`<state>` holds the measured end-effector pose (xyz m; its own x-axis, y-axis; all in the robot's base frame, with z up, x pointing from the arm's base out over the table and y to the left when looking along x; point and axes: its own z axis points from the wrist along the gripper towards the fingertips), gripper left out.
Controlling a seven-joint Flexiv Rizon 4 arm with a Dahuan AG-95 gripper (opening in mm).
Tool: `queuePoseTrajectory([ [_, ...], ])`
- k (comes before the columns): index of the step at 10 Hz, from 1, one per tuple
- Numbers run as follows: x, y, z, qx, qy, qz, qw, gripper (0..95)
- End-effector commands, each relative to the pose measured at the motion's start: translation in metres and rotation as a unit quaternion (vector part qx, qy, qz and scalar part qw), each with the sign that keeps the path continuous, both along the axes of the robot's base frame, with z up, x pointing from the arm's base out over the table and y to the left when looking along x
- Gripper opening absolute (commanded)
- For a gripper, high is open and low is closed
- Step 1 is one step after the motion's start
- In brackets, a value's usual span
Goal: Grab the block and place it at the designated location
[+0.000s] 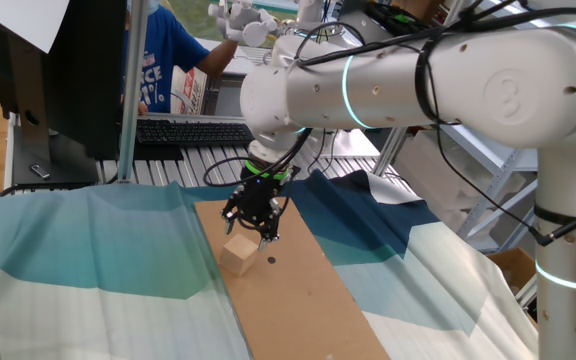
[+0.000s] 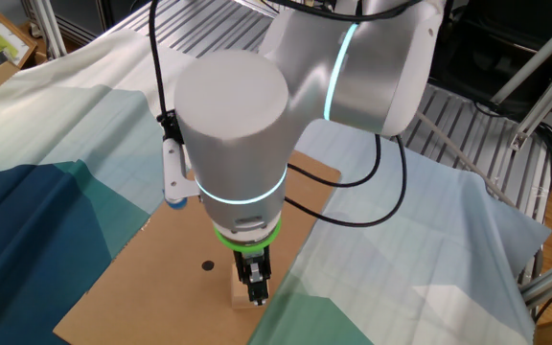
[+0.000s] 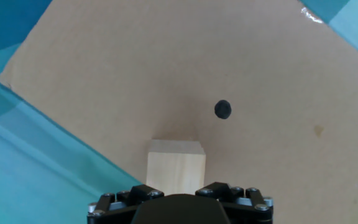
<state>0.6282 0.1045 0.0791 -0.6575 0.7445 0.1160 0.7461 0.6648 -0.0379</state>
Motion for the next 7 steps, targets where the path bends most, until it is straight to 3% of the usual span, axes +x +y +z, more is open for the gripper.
queuePoseTrajectory([
  [1, 0.002, 0.001, -0.001, -0.002, 0.005, -0.004, 1.0000, 76.0],
  [3, 0.004, 0.003, -0.003, -0.011, 0.015, 0.000, 0.9998, 76.0],
  [5, 0.007, 0.007, -0.009, -0.025, 0.017, 0.000, 0.9995, 76.0],
  [7, 0.011, 0.006, -0.015, -0.029, 0.017, -0.004, 0.9994, 76.0],
])
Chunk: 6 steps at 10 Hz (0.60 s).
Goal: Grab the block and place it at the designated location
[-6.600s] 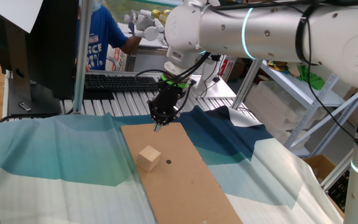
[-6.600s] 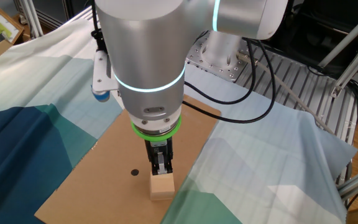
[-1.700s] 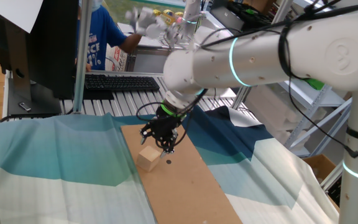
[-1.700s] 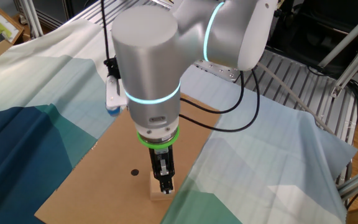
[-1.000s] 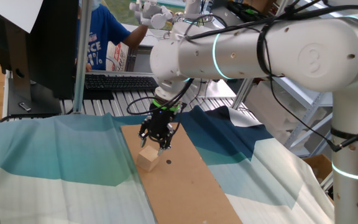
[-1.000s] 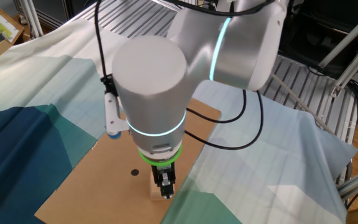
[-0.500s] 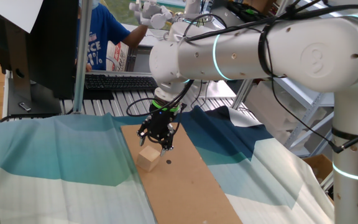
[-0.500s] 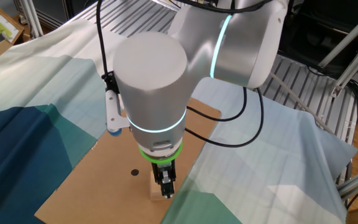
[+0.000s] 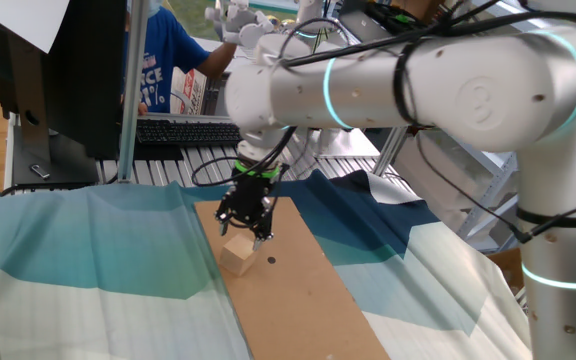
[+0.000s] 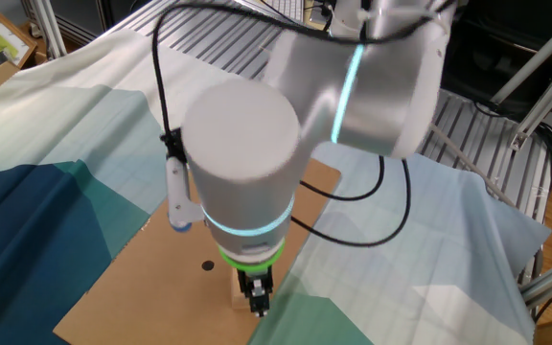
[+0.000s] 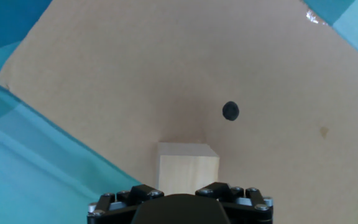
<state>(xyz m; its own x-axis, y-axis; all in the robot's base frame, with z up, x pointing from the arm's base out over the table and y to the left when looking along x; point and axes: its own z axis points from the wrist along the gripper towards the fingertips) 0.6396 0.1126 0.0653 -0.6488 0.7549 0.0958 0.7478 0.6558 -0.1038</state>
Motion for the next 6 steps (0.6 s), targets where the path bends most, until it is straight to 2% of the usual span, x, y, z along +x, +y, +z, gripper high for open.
queuePoseTrajectory([
  [1, 0.000, -0.002, -0.001, 0.000, -0.001, -0.002, 1.0000, 76.0],
  [3, 0.001, -0.005, -0.004, -0.006, -0.001, -0.020, 0.9998, 76.0],
  [6, -0.004, -0.006, -0.012, -0.013, -0.003, -0.026, 0.9996, 76.0],
])
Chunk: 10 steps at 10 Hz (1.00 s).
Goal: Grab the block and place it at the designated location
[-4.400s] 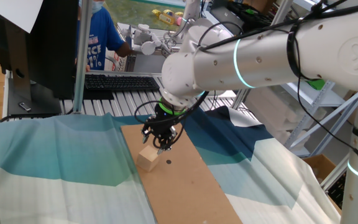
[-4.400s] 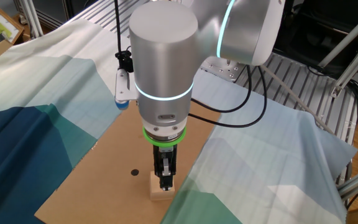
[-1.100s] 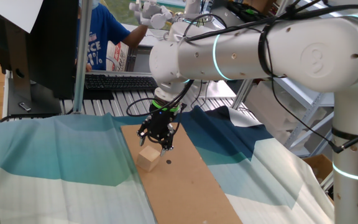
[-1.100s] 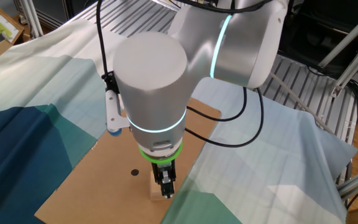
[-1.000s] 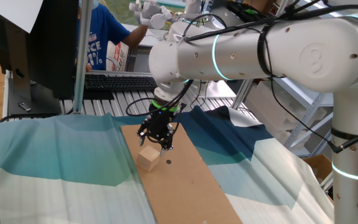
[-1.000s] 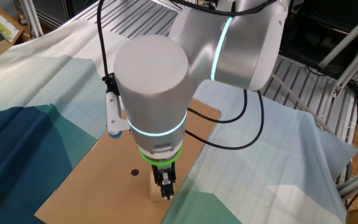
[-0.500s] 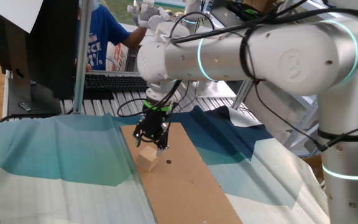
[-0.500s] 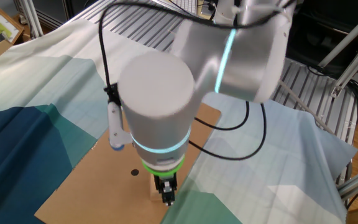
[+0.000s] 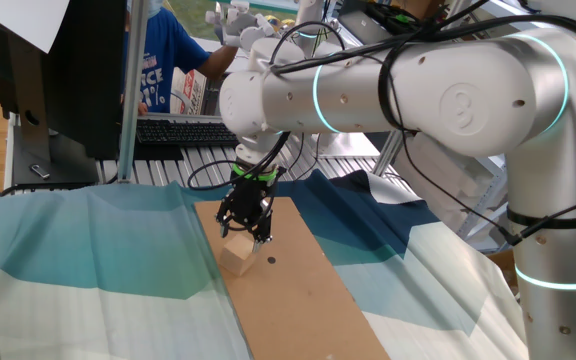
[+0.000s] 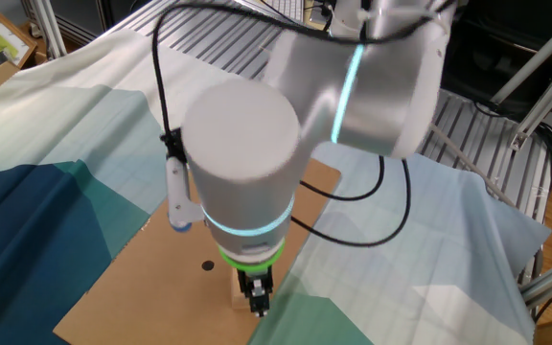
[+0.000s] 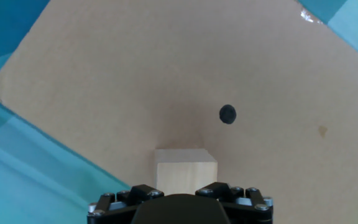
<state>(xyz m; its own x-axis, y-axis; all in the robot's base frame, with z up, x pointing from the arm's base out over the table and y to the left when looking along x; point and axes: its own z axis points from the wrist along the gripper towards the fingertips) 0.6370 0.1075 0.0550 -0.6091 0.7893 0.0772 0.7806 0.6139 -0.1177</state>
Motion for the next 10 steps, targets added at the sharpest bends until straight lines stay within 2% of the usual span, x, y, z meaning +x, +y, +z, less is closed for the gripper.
queuePoseTrajectory([
  [1, -0.003, -0.001, -0.004, -0.001, -0.004, -0.001, 1.0000, 76.0],
  [4, -0.004, -0.002, -0.007, 0.004, -0.006, -0.002, 1.0000, 76.0],
  [7, -0.009, -0.005, -0.018, 0.009, -0.014, 0.004, 0.9998, 76.0],
  [10, -0.011, -0.004, -0.019, 0.015, -0.015, 0.013, 0.9997, 76.0],
])
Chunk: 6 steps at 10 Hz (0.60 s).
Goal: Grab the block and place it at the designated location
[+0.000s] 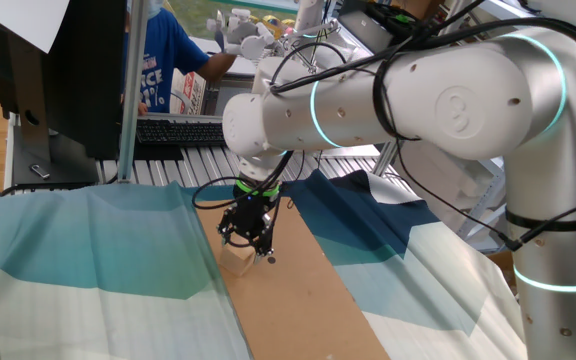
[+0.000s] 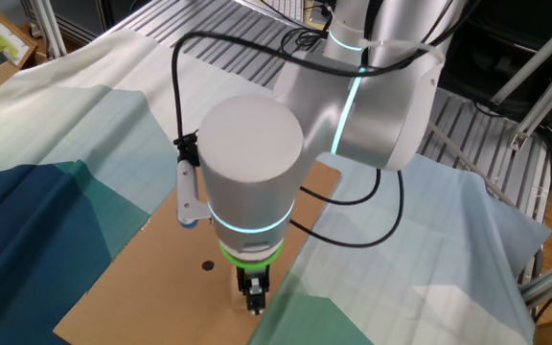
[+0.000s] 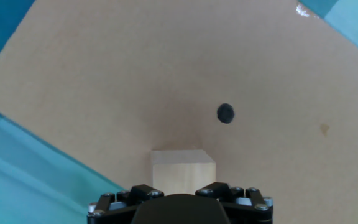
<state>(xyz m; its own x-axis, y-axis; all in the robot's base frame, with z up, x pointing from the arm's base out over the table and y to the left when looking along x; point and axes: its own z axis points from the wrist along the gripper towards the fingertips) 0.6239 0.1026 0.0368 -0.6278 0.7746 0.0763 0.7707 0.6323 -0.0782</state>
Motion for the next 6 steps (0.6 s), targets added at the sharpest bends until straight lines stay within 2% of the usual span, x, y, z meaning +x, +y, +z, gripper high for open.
queuePoseTrajectory([
  [1, 0.0021, 0.0007, -0.0011, 0.003, 0.001, 0.007, 1.0000, 38.0],
  [2, 0.0021, 0.0007, -0.0011, 0.003, 0.000, 0.008, 1.0000, 38.0],
  [3, 0.0021, 0.0007, -0.0011, 0.005, -0.002, 0.009, 0.9999, 19.0],
  [4, 0.0021, 0.0007, -0.0011, 0.005, -0.002, 0.011, 0.9999, 19.0],
  [5, 0.0020, 0.0007, -0.0011, 0.009, -0.004, 0.014, 0.9999, 0.0],
  [6, 0.0020, 0.0007, -0.0011, 0.009, -0.005, 0.018, 0.9998, 0.0],
])
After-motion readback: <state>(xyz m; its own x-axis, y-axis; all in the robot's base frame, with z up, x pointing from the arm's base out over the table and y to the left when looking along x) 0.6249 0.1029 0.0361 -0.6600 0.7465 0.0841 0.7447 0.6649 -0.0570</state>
